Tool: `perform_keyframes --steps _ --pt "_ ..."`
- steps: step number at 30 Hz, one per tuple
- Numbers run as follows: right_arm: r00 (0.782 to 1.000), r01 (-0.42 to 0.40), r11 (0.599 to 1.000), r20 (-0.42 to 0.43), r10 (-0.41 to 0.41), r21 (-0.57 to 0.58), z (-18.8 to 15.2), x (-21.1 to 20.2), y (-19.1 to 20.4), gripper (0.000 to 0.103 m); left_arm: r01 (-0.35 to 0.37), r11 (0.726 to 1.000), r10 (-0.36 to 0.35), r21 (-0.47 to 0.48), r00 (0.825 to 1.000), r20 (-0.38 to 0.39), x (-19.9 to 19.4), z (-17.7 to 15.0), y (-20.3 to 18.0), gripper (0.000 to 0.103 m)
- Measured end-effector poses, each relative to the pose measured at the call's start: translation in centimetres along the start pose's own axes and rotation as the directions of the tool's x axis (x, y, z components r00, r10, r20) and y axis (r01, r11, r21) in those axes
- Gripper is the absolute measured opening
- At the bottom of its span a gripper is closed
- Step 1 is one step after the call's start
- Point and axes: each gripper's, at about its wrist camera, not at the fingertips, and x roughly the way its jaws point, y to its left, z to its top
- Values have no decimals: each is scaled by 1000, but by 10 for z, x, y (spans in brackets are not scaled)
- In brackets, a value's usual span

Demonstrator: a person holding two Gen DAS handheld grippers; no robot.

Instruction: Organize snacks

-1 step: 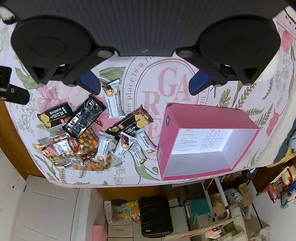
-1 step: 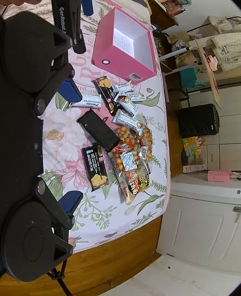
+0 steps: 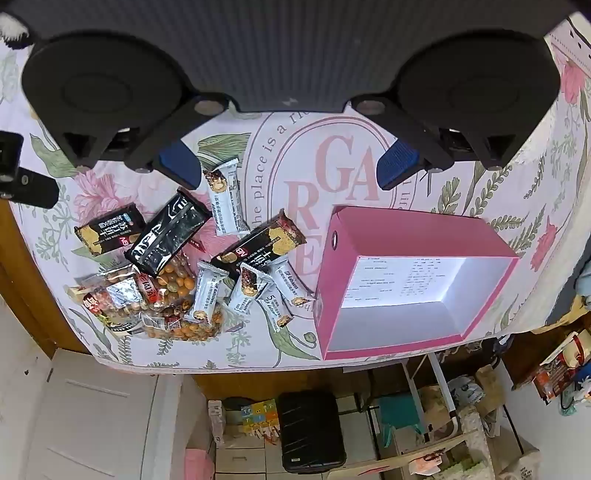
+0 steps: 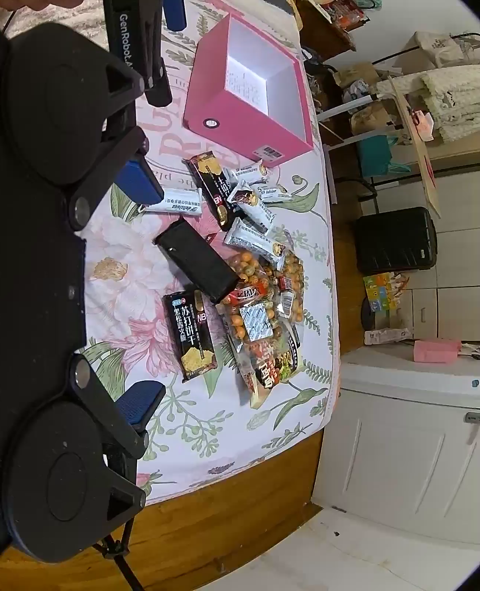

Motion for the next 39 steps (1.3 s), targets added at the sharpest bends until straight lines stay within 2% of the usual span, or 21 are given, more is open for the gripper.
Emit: perform_keyframes --steps 24,34,39 --pt "1000 9 1000 -5 -9 -6 -2 3 2 103 12 1000 -13 -26 999 -53 11 -2 4 102" --pt "1000 -7 999 23 8 -41 -3 -1 6 103 17 1000 -17 -18 999 -44 11 -4 4 102" --pt "997 -26 996 75 32 -80 -6 -7 10 103 21 1000 -21 -17 999 -26 9 -6 4 102"
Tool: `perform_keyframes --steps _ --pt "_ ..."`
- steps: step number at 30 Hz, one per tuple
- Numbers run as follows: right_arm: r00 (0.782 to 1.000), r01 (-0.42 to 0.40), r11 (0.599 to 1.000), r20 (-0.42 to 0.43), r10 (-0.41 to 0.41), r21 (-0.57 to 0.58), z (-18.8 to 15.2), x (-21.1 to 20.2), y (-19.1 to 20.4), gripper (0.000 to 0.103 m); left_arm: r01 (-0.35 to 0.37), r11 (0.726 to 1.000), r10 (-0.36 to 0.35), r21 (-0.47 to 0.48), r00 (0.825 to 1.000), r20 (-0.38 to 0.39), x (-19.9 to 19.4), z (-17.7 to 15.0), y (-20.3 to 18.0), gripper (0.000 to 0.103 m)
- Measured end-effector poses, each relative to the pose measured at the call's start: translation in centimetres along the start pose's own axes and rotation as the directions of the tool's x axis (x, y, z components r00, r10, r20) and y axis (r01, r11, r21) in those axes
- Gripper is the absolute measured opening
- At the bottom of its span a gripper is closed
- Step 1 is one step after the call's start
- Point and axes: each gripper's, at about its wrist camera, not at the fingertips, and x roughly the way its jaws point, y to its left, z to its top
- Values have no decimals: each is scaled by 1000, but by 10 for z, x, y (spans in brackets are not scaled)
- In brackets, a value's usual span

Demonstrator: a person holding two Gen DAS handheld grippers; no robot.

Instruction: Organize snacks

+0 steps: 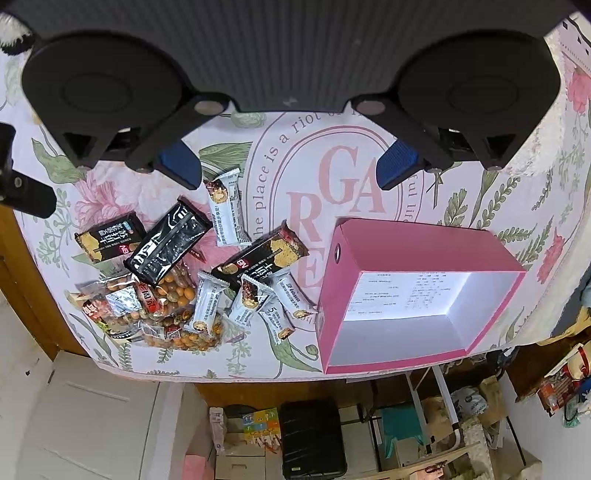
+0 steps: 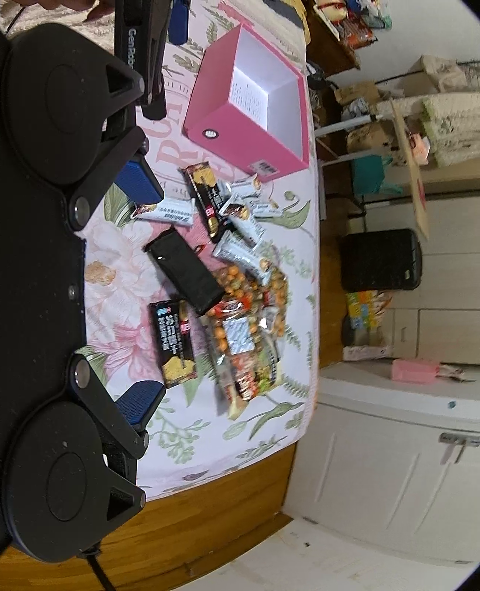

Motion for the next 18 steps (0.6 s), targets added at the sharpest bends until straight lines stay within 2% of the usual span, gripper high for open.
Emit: perform_keyframes --steps 6,18 --pt "1000 -3 1000 30 3 -15 -2 -2 1 103 -35 999 34 13 996 82 -7 -6 -5 102" --pt "999 11 1000 49 -10 -7 -13 3 -4 103 -11 1000 11 0 993 115 -7 -16 -7 103"
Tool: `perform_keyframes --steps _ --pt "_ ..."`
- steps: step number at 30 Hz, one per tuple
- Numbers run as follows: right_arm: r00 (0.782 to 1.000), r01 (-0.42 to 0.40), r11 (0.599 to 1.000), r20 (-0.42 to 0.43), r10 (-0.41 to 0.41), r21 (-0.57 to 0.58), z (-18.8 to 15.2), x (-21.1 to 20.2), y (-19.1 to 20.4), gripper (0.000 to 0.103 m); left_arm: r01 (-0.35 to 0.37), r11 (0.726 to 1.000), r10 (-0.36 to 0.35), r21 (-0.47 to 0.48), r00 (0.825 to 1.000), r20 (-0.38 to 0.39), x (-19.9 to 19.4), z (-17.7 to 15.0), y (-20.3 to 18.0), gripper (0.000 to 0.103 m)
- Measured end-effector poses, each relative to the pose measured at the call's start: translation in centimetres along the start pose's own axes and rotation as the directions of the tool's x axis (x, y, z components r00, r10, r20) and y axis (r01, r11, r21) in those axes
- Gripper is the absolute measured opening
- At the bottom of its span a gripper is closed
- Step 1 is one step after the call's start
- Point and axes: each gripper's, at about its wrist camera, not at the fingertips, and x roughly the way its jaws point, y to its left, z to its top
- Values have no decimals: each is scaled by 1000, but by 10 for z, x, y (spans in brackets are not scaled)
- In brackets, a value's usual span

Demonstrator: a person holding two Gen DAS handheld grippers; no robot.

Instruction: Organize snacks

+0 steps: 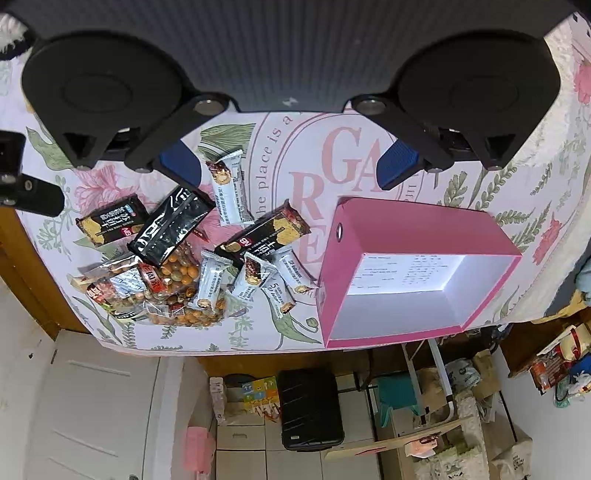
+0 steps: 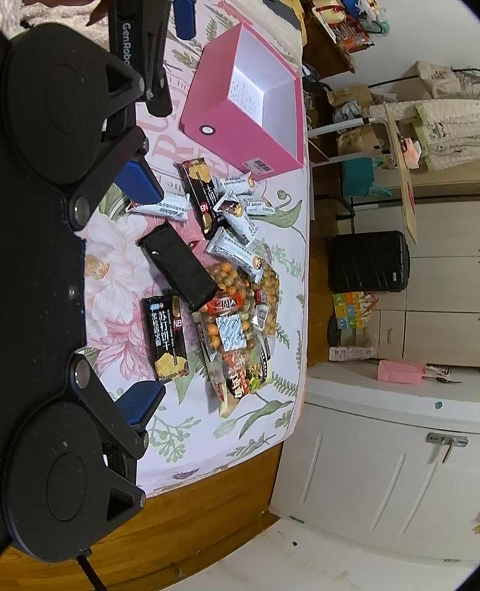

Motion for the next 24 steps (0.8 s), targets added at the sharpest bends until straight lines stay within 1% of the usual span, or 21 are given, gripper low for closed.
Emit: perform_keyframes --steps 5,13,24 --pt "1000 12 1000 4 -12 0 -3 2 -1 103 22 1000 -22 3 999 -27 4 -8 -5 103" --pt "1000 22 1000 -2 -22 -10 -9 6 -3 103 17 1000 -17 8 1000 -22 7 -14 -10 103" --pt "1000 23 1000 20 -23 -6 -14 8 -5 103 17 1000 -17 -15 1000 -15 10 -17 -6 103"
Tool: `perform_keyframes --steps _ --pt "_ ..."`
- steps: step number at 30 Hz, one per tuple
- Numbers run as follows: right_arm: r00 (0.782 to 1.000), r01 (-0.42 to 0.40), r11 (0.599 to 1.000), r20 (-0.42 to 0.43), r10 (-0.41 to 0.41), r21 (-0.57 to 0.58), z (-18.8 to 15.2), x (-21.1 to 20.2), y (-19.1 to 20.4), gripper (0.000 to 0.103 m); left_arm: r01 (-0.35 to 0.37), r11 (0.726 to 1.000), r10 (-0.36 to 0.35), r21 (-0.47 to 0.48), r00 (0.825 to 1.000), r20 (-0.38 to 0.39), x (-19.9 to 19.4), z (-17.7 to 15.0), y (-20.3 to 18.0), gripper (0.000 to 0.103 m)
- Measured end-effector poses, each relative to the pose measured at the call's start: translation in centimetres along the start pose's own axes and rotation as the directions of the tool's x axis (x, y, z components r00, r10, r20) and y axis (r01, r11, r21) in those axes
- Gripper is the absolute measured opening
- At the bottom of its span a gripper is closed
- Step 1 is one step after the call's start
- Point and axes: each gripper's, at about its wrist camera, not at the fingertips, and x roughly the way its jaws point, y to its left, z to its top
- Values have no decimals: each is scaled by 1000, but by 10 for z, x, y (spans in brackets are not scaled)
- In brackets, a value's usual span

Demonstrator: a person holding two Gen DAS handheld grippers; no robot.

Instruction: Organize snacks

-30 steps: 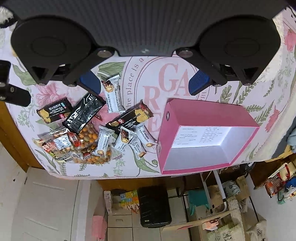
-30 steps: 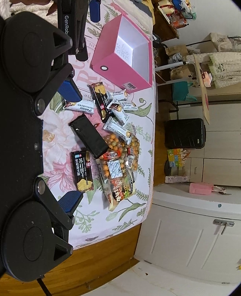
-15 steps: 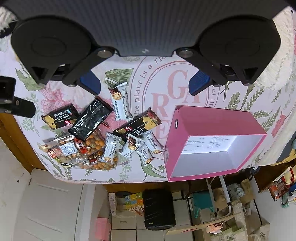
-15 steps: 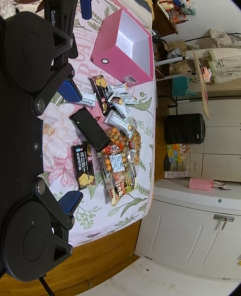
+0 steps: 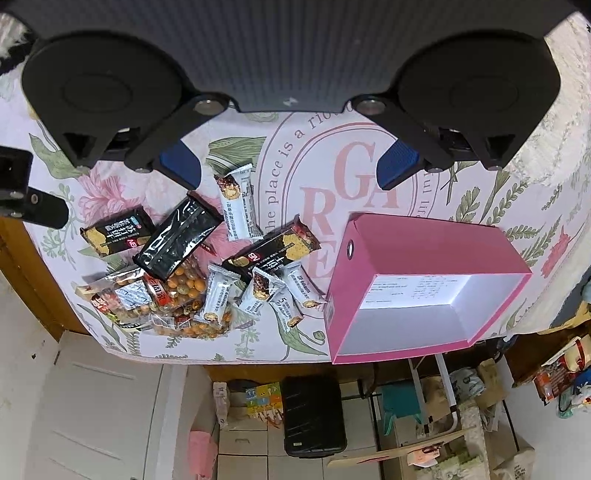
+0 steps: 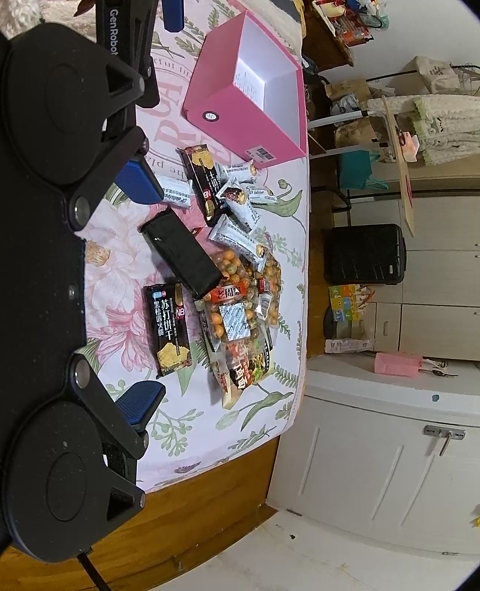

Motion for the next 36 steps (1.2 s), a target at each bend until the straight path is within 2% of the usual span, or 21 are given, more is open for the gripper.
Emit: perform_keyframes --steps 11,14,17,20,24,26,27,29,31,33,36 --pt "1000 -7 1000 9 7 -16 -2 1 4 103 24 999 -22 -27 998 51 -2 -1 4 103" --pt "999 -39 999 -2 39 -26 -1 8 4 103 26 1000 -27 8 994 101 -9 0 1 103" --pt "996 -84 995 8 84 -53 7 12 7 102 47 999 -48 8 993 104 -10 8 2 103" --pt "990 -129 990 54 131 -48 21 14 5 102 83 996 -81 -16 991 105 -5 19 11 103" --pt "956 -287 958 78 284 28 42 35 -5 98 117 992 -114 -51 992 57 23 29 18 100" --pt "933 -360 930 24 360 77 56 57 -8 86 151 986 -150 -64 988 25 43 33 18 99" --pt "919 -392 914 -1 394 103 63 69 -8 85 167 984 -167 -69 986 -1 56 35 17 97" --pt "894 -436 889 -43 445 141 73 92 -4 78 182 981 -184 -68 983 -23 77 37 14 89" --pt "873 -460 872 -93 478 166 81 118 1 71 171 984 -173 -58 984 -41 101 38 7 81" --pt "868 -456 870 -125 481 187 84 142 7 68 181 982 -185 -62 980 -70 123 37 2 75" --pt "858 -445 859 -155 490 255 87 177 6 58 196 978 -201 -71 977 -68 146 31 -4 66"
